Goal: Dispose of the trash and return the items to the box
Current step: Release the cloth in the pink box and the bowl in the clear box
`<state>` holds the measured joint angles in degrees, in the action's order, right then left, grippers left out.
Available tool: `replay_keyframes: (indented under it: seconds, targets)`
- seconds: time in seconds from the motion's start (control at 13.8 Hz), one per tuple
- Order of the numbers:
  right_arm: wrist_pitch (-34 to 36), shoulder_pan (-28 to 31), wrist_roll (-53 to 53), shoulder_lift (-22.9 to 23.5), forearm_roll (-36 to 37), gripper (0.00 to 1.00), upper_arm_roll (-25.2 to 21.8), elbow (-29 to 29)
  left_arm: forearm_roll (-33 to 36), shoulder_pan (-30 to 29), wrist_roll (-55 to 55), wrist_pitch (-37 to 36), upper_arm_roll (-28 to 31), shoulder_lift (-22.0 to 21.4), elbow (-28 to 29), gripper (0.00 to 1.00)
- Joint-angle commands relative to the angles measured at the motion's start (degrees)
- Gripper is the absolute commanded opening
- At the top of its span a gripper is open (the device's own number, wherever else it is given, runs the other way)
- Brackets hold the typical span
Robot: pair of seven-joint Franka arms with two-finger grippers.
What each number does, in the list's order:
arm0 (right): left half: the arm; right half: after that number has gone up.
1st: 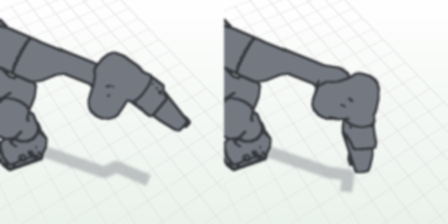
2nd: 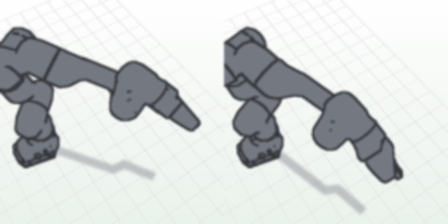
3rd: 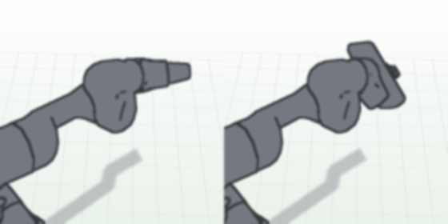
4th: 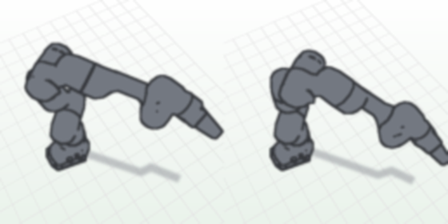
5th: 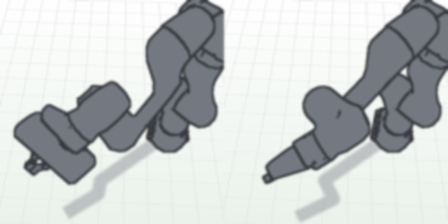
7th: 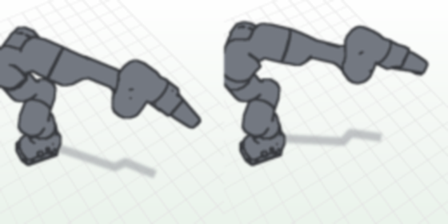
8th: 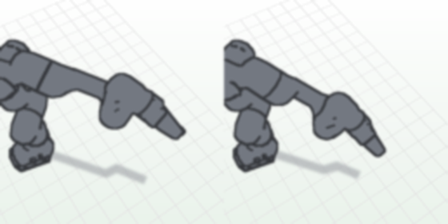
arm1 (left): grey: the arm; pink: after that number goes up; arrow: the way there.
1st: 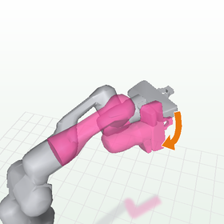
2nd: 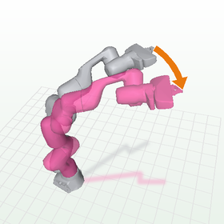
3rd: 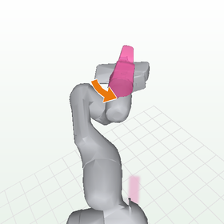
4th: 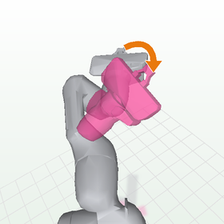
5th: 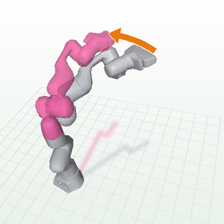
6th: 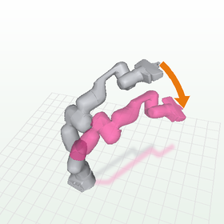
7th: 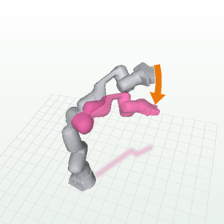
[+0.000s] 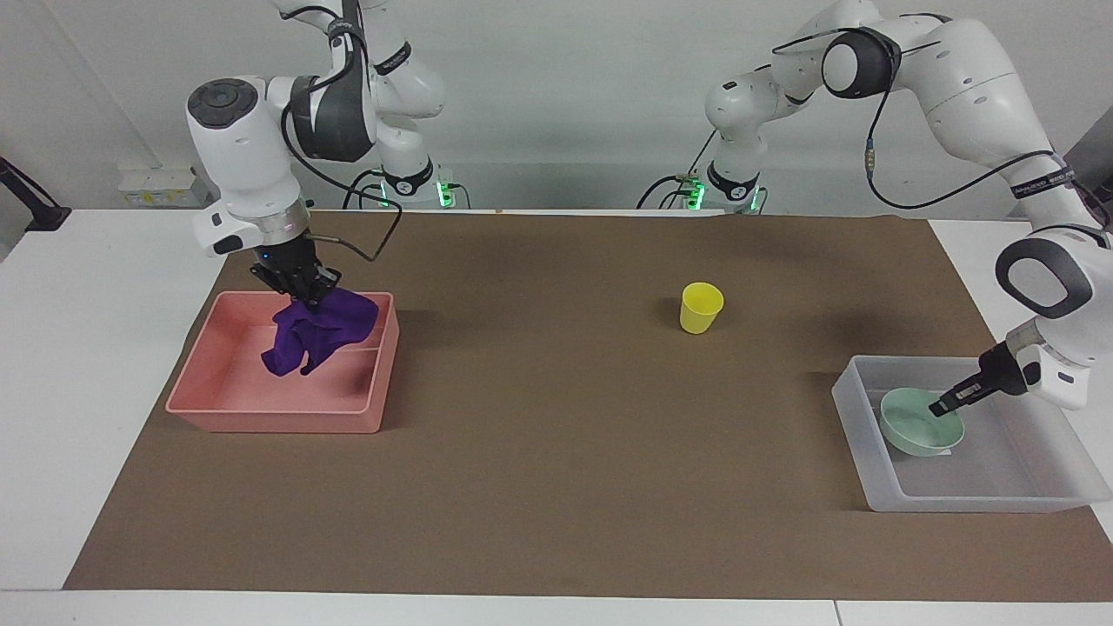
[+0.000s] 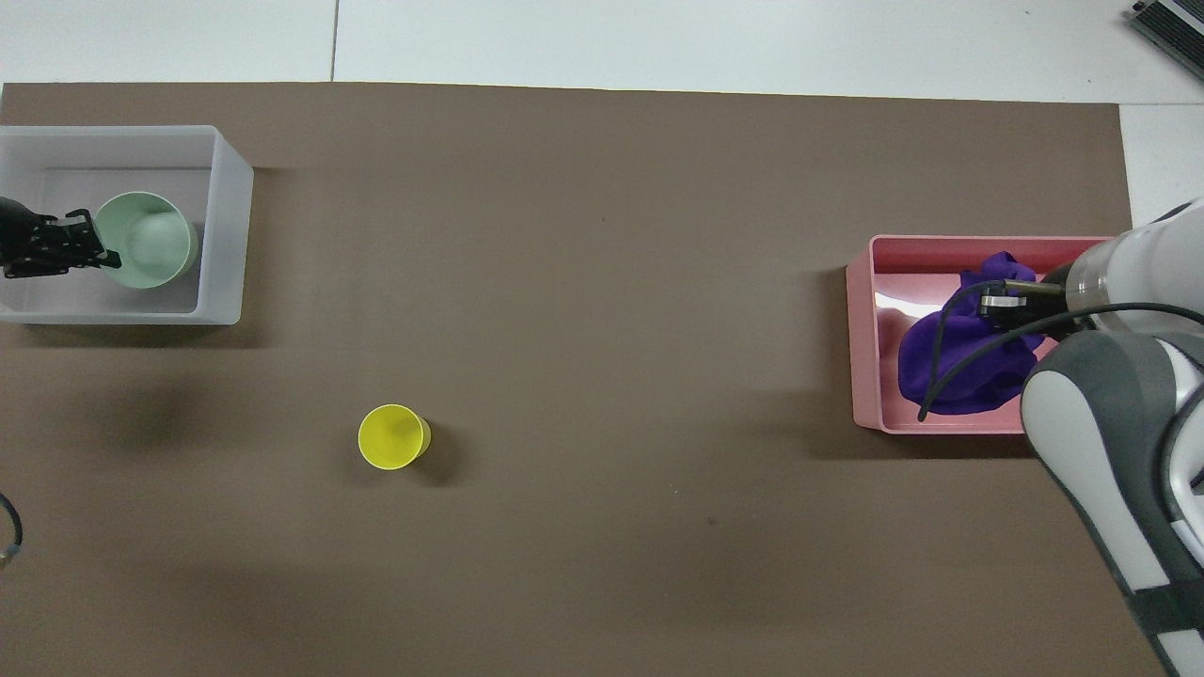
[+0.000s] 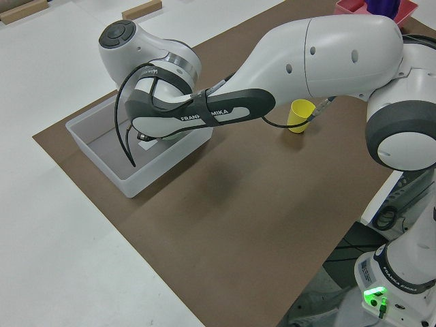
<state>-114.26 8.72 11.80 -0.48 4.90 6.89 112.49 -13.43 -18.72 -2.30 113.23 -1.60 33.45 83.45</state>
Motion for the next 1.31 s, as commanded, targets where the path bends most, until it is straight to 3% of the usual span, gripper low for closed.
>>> replay_keyframes:
  seconds: [0.0,0.29,0.36,0.51,0.58,0.65,0.73,0.8,1.23]
  targets:
    - [-2.88,1.56,-1.69,0.3,-0.16,0.0,0.67,2.29,-0.72,-0.53,-1.21,0.94,-0.07,2.84,-1.62,0.0]
    - [-7.9,2.18,-1.6,3.11,-0.16,0.0,0.67,3.52,-0.72,-1.41,-0.6,0.77,-0.07,3.37,-1.62,0.0]
    - [-7.99,2.26,-1.77,3.2,-0.16,0.07,0.67,3.44,-0.81,-1.5,-0.68,0.33,-0.07,3.37,-1.54,0.0]
    - [-7.99,2.27,-1.78,3.2,-0.16,1.0,0.67,3.44,-0.73,-1.59,-0.68,-0.81,0.02,3.2,-1.62,0.0]
    - [-7.82,2.27,-1.78,3.2,-0.16,1.0,0.67,2.91,-0.64,-1.67,-0.86,-1.51,0.02,3.2,-1.62,0.0]
    - [-7.64,2.09,-1.78,3.2,-0.16,1.0,0.76,2.13,-0.64,-1.67,-0.86,-1.61,0.11,3.2,-1.62,0.13]
    - [-6.77,1.92,-1.78,3.11,-0.16,1.0,0.76,0.73,-0.72,-1.67,-1.03,-1.61,0.11,3.11,-1.62,0.84]
    - [-5.63,1.83,-1.86,2.94,-0.16,1.0,0.76,-0.25,-0.72,-1.5,-1.21,-1.52,0.02,2.76,-1.71,1.0]
    - [10.87,0.07,-1.95,2.23,-1.82,1.0,1.37,-12.71,-0.11,1.56,-1.56,-1.96,0.02,-6.36,-1.71,1.0]
